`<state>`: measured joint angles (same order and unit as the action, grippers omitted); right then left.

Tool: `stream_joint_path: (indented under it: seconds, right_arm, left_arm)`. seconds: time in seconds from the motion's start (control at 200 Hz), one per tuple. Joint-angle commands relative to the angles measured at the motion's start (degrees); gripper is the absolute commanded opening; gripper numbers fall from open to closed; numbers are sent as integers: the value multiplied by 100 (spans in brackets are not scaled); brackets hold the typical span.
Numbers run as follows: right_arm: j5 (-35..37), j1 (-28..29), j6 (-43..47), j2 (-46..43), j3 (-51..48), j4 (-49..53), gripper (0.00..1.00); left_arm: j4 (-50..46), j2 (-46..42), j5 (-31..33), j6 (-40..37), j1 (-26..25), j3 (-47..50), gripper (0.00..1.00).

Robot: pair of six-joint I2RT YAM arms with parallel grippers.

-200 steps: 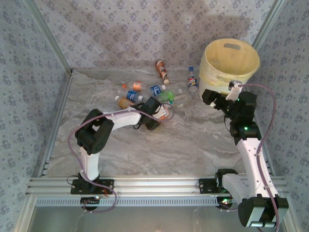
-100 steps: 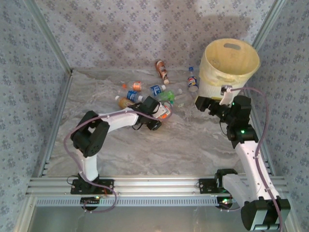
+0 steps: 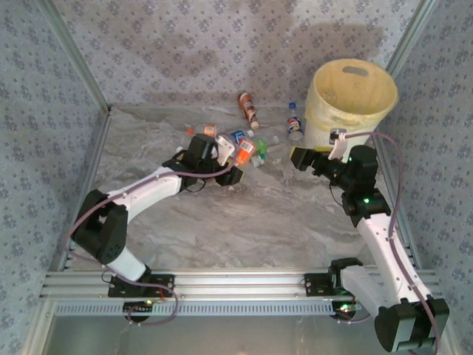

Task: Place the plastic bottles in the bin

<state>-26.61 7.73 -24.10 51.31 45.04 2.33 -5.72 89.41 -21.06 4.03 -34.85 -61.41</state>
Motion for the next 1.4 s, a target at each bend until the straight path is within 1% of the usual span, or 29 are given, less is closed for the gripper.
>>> stream_joint_path:
  seconds: [0.0,0.145,0.295,0.42,0.595,0.69,0.774,0.914,1.044,1.079,1.114,1.159,1.269,1.394]
  right_arm:
    - [-249,173,-35,133,190,-194,100]
    - [-512,538,-29,415,372,-453,100]
    - [-1102,863,-115,758,434,-1196,100]
    - [-1478,1021,-593,1064,501,-2020,100]
    - [-1531,1167,-773,1441,821,-2178,100]
    - [-1426,1219,-907,1623,984,-2188,100]
    - [-1466,1253,-954,1777,1063,-2320,100]
    - [-1745,1365,-1102,1992,1243,-2546,100]
    - [-1736,1477,-1154,2174,1317,-2644,100]
    - [-1725,1481,-1220,2200,1291,-2730,96]
    - [-1742,1489,-1350,2235,1280,-2867,89]
    - [-1790,1507,-1480,2268,1273,-2986,83]
    - [-1839,1511,-1587,2348,1288,-2995,74]
    - [-1757,1510,-1571,2357,1274,-2862,63]
  left_arm:
    - [743,-454,-1155,624,179,141,45]
    - [1203,-699,-1860,1025,259,219,45]
    - [1701,-771,-2541,1456,258,212,45]
    - [2075,-763,-2953,1760,252,173,45]
    - [2688,-729,-3253,2170,240,242,45]
    - [2881,-694,-3299,2295,181,230,45]
    - [2860,-651,-3279,2260,112,185,45]
    - [2813,-509,-3273,2252,10,62,45]
    - [2824,-409,-3269,2222,-61,-31,45]
    - [2822,-389,-3267,2225,-81,-44,45]
    - [2816,-363,-3266,2216,-83,-53,45]
    - [2817,-347,-3249,2224,-84,-62,45]
    - [2827,-337,-3198,2238,-91,-45,45]
    - [2734,-370,-3112,2194,-88,-29,48]
